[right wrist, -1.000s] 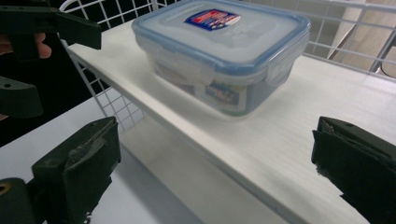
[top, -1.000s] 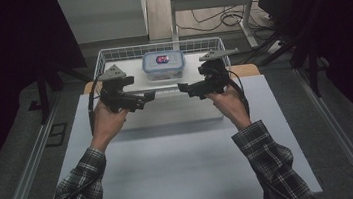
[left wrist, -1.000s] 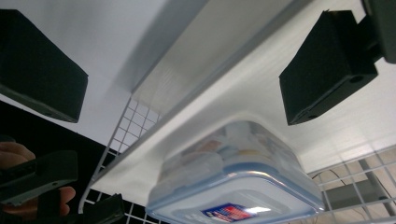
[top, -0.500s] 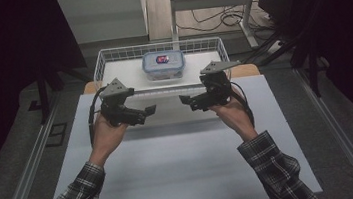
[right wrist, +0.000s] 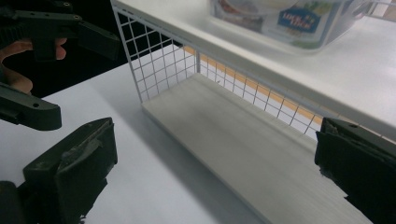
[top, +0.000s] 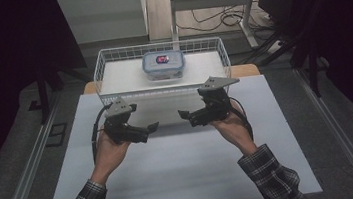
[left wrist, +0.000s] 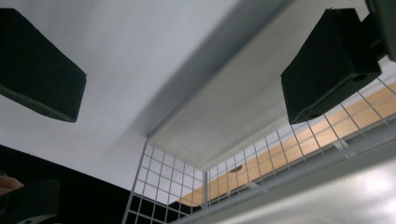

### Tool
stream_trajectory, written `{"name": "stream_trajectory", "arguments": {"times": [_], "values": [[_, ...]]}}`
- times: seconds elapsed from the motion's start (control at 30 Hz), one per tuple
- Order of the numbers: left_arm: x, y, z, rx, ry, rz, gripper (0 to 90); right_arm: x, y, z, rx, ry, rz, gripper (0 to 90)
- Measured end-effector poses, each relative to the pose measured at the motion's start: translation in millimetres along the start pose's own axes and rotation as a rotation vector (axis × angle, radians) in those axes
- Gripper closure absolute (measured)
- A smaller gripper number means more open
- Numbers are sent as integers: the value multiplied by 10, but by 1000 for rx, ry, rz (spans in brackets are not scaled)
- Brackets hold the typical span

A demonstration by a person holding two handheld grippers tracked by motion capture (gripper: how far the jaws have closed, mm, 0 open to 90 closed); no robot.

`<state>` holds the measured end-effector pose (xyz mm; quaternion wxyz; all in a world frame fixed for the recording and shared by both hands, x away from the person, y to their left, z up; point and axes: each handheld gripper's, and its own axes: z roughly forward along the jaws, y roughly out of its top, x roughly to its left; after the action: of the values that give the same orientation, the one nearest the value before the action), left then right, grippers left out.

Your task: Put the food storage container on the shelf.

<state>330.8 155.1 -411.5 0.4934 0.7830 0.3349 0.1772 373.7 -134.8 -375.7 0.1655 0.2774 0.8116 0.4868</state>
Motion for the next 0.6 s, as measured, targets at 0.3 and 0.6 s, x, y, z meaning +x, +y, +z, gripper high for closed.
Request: {"name": "stream_trajectory", "arguments": {"times": [0.3,0.6], "values": [[-54,-271,-40,-12,-2,-37,0,64,-230,13,14,11,-22,0],[-121,-566,-1,-18,-13,-70,0,87,-475,40,45,41,0,0]]}}
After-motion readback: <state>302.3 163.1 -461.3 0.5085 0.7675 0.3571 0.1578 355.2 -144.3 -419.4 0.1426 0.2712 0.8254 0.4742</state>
